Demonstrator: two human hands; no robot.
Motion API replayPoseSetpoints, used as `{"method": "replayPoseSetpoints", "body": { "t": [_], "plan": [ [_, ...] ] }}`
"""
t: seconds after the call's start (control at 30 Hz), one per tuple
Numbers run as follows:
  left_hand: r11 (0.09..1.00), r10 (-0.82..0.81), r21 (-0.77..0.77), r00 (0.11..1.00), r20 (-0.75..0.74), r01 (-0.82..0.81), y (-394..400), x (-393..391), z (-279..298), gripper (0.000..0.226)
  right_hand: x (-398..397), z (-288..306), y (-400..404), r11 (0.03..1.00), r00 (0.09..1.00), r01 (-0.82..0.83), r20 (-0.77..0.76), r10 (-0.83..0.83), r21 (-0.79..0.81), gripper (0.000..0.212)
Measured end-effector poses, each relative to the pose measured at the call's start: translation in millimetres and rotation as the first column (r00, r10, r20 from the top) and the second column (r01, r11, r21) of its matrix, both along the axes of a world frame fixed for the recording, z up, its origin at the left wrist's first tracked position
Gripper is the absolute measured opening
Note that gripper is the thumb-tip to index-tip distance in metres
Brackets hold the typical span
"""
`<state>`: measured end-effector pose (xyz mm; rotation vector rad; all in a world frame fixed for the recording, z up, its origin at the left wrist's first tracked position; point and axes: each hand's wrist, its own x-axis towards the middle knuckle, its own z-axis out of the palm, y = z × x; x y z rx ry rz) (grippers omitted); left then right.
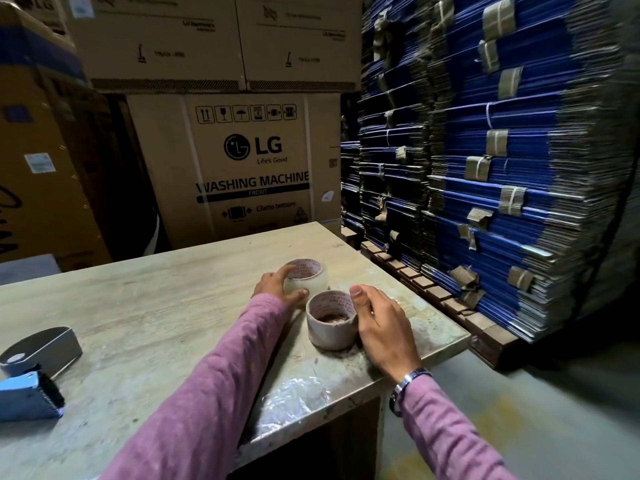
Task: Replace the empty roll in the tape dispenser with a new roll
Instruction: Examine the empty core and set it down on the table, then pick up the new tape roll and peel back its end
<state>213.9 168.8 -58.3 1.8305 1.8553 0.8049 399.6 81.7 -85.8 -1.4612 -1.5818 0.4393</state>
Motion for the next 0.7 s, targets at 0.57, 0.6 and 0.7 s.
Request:
{"method": "replayPoseSetpoints", "body": {
  "t": [0.57,0.6,0.7],
  "plan": [
    [0.944,-0.065,0.33,0.989,0.135,0.017,-50,-15,18,0.037,-9,20,-9,0.991,0.978,0.015,0.203,-0.043,0.135,0.068],
    [0.937,-0.07,0.348,0.988,0.135,0.019,-56,-19,19,0.037,-12,26,-11,0.985,0.972,-0.003,0.231,-0.038,0.174,0.066],
    [0.922,-0.102,0.386,0.98,0.173,0.028,-73,-33,22,0.036,-28,43,-18,0.967,0.966,-0.081,0.257,0.017,0.243,0.064]
  ]
}}
